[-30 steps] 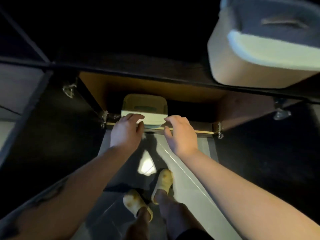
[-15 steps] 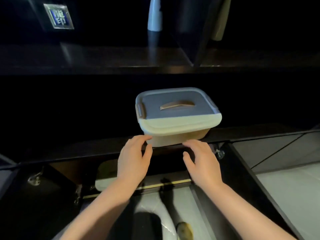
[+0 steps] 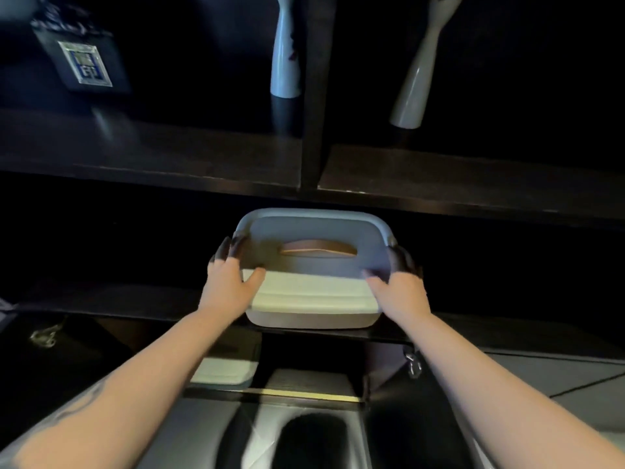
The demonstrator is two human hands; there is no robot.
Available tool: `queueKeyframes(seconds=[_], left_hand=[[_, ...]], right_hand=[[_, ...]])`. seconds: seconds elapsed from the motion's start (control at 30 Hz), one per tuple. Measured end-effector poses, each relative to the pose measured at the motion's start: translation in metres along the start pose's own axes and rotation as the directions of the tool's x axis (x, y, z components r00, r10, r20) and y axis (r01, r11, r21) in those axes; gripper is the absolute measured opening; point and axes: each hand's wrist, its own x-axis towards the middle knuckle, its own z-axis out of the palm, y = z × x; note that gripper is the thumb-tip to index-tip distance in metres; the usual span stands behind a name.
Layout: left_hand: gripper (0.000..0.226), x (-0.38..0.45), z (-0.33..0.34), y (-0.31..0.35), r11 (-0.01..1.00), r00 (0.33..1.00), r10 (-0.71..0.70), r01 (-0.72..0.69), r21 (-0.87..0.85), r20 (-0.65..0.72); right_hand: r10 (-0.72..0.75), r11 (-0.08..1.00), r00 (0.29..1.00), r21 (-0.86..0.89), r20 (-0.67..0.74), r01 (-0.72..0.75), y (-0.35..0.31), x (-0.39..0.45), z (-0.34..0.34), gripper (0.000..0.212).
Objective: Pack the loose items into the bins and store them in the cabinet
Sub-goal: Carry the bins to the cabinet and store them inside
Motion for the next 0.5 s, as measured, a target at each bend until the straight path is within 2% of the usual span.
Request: queueKeyframes(seconds=[0.1,0.23,0.37,0.43,0.5], left_hand=[[0.090,0.011,0.002,-0.002,0.984,0.995,-0.081,0.089,-0.157,0.052],[0.084,0.021,0.008,-0.002,0.945,0.989,-0.144,0.145,-0.292,0.028],[0.086,0.032,0.019,-0.023,0.864,0.971,-0.234,0.229,-0.447,0.045],[0.077,0.031,0.021,-0.028,0.833,0.960,-0.270,0.273,-0.480,0.078],[0.073,0.023,0.017,-0.021,0.817,0.957,-0.280,0.278,-0.506,0.073]], right_hand=[[0.058,0.956,0.995,0.284,0.080,-0.078,0.008,0.024,0.008,0.078],[0.081,0.808,0.991,0.574,0.109,-0.129,0.029,0.043,0.029,0.090],[0.071,0.710,0.994,0.696,0.085,-0.110,0.020,0.041,0.030,0.086],[0.118,0.656,0.989,0.740,0.092,-0.147,0.019,0.042,0.031,0.088],[0.150,0.668,0.986,0.727,0.077,-0.158,0.018,0.032,0.027,0.097]])
